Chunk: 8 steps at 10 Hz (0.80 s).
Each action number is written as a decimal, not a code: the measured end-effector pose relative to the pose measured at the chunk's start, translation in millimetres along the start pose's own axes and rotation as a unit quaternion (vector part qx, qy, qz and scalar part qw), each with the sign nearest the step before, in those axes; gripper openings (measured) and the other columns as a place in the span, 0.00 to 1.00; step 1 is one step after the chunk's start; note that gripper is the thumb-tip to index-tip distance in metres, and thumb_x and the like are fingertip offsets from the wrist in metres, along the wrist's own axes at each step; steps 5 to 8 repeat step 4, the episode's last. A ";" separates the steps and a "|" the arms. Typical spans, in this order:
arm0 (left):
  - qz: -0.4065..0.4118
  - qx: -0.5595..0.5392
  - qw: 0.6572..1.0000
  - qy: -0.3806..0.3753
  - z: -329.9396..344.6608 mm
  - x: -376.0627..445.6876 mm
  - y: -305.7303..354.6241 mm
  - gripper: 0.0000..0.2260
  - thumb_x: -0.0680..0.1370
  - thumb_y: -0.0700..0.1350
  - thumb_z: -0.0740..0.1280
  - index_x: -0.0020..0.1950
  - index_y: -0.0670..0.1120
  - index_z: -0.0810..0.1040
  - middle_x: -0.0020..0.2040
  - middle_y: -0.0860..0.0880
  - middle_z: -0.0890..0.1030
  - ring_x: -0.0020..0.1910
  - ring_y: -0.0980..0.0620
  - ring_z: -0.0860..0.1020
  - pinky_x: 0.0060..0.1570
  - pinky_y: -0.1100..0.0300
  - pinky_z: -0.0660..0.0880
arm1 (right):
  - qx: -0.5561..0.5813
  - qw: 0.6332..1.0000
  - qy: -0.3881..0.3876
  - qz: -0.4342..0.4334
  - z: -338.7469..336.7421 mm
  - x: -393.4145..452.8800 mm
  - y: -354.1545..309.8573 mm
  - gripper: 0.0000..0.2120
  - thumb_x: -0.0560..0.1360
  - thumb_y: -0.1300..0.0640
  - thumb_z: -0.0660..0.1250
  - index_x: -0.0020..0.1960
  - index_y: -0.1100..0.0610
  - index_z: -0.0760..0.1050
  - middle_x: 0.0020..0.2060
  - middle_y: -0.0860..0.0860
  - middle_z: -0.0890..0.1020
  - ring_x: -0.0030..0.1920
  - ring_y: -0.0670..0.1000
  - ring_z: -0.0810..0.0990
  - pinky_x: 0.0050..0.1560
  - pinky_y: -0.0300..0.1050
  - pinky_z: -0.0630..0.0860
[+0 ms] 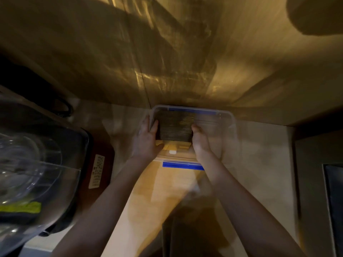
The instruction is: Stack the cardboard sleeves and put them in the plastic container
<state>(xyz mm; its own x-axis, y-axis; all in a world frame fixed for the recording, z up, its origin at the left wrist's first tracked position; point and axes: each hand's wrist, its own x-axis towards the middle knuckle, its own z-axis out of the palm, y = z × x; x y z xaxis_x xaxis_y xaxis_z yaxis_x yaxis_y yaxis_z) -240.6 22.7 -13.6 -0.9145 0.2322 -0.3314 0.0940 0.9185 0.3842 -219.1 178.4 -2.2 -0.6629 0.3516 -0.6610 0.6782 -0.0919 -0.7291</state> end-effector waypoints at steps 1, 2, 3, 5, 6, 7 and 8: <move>-0.006 -0.027 0.999 -0.046 -9.4 3.0 -1.6 0.38 0.70 0.48 0.70 0.74 0.50 0.52 0.78 0.46 0.44 0.73 0.42 0.60 0.68 0.48 0.66 | 0.018 0.999 -0.032 0.036 -12.7 -0.9 -6.8 0.16 0.79 0.53 0.54 0.64 0.57 0.70 0.55 0.53 0.76 0.53 0.51 0.73 0.58 0.45 0.68; -0.005 -0.010 0.998 -0.066 -29.3 2.9 4.8 0.35 0.71 0.48 0.69 0.73 0.51 0.56 0.77 0.42 0.50 0.71 0.40 0.64 0.65 0.49 0.69 | -0.026 0.998 -0.053 0.034 -34.9 -13.7 -18.9 0.16 0.78 0.54 0.56 0.64 0.58 0.70 0.61 0.56 0.76 0.58 0.54 0.75 0.58 0.48 0.70; 0.020 -0.010 0.998 -0.055 -50.2 -0.4 15.9 0.25 0.74 0.47 0.66 0.69 0.47 0.64 0.70 0.41 0.67 0.63 0.44 0.72 0.56 0.56 0.70 | -0.050 0.996 -0.078 -0.013 -61.3 -36.4 -34.1 0.17 0.79 0.56 0.54 0.63 0.62 0.70 0.62 0.62 0.76 0.61 0.60 0.75 0.50 0.45 0.71; 0.058 -0.053 0.996 -0.043 -82.1 -9.9 38.6 0.17 0.76 0.44 0.62 0.65 0.45 0.71 0.62 0.41 0.76 0.58 0.47 0.75 0.51 0.60 0.70 | -0.049 0.990 -0.093 -0.096 -90.7 -70.1 -58.9 0.16 0.78 0.57 0.56 0.62 0.64 0.71 0.59 0.63 0.78 0.48 0.55 0.80 0.47 0.43 0.73; 0.058 -0.053 0.996 -0.043 -82.1 -9.9 38.6 0.17 0.76 0.44 0.62 0.65 0.45 0.71 0.62 0.41 0.76 0.58 0.47 0.75 0.51 0.60 0.70 | -0.049 0.990 -0.093 -0.096 -90.7 -70.1 -58.9 0.16 0.78 0.57 0.56 0.62 0.64 0.71 0.59 0.63 0.78 0.48 0.55 0.80 0.47 0.43 0.73; 0.058 -0.053 0.996 -0.043 -82.1 -9.9 38.6 0.17 0.76 0.44 0.62 0.65 0.45 0.71 0.62 0.41 0.76 0.58 0.47 0.75 0.51 0.60 0.70 | -0.049 0.990 -0.093 -0.096 -90.7 -70.1 -58.9 0.16 0.78 0.57 0.56 0.62 0.64 0.71 0.59 0.63 0.78 0.48 0.55 0.80 0.47 0.43 0.73; 0.058 -0.053 0.996 -0.043 -82.1 -9.9 38.6 0.17 0.76 0.44 0.62 0.65 0.45 0.71 0.62 0.41 0.76 0.58 0.47 0.75 0.51 0.60 0.70 | -0.049 0.990 -0.093 -0.096 -90.7 -70.1 -58.9 0.16 0.78 0.57 0.56 0.62 0.64 0.71 0.59 0.63 0.78 0.48 0.55 0.80 0.47 0.43 0.73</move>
